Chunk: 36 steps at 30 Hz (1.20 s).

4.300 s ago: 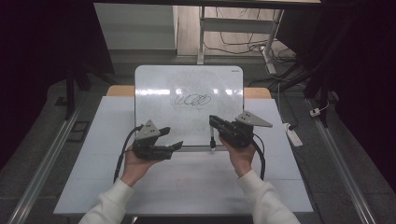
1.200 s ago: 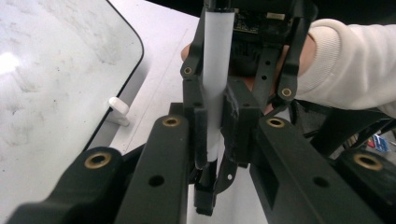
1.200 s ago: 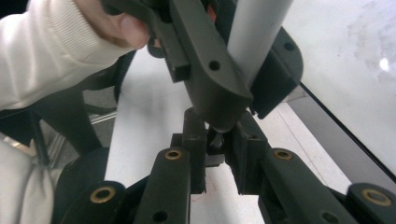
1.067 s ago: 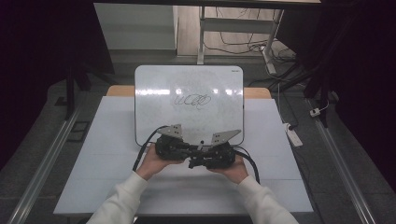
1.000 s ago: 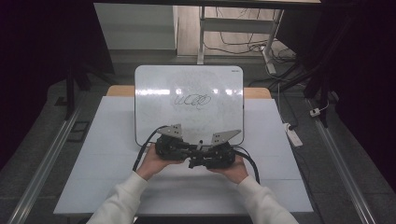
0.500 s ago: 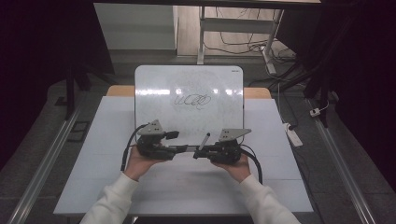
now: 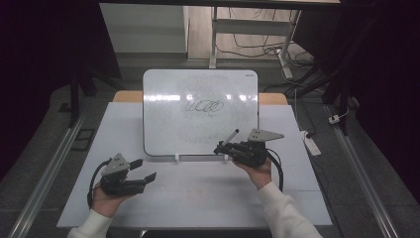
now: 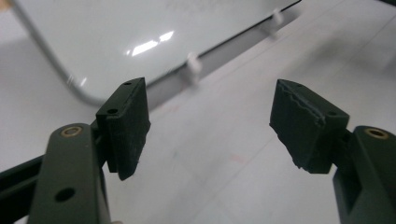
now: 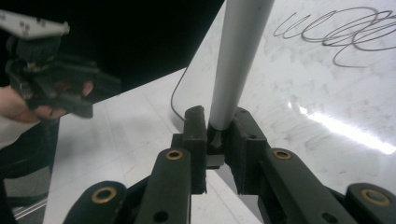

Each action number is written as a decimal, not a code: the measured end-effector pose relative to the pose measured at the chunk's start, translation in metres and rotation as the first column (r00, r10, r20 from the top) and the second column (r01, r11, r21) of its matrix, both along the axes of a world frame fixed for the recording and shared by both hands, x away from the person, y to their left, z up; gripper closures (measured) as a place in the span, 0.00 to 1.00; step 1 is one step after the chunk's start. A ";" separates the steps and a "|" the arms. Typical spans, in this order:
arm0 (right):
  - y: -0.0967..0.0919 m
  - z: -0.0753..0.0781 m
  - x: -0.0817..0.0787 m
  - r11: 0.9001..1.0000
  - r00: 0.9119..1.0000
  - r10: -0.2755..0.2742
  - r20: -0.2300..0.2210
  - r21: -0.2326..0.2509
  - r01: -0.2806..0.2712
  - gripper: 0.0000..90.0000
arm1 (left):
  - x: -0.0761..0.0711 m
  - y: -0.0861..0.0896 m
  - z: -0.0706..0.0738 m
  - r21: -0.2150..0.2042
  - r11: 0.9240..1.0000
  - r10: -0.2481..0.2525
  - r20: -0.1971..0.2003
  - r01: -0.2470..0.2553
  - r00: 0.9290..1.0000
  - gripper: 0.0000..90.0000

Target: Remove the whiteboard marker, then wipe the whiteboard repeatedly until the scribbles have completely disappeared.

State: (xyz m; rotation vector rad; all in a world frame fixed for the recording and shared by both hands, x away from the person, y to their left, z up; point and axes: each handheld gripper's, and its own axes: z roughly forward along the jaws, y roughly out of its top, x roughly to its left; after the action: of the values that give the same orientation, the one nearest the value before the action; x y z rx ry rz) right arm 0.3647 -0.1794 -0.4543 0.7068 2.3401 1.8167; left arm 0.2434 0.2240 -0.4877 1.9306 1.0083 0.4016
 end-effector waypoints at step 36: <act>0.046 0.036 0.057 0.993 0.990 -0.113 0.084 0.049 0.109 0.86 | -0.002 0.014 -0.022 0.016 0.998 0.060 -0.011 -0.060 0.998 0.29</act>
State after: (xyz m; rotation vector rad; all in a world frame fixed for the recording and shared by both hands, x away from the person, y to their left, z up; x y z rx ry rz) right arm 0.4217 -0.1335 -0.4180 0.7326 2.1683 1.8188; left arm 0.2411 0.2376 -0.5092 1.9223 1.0752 0.4346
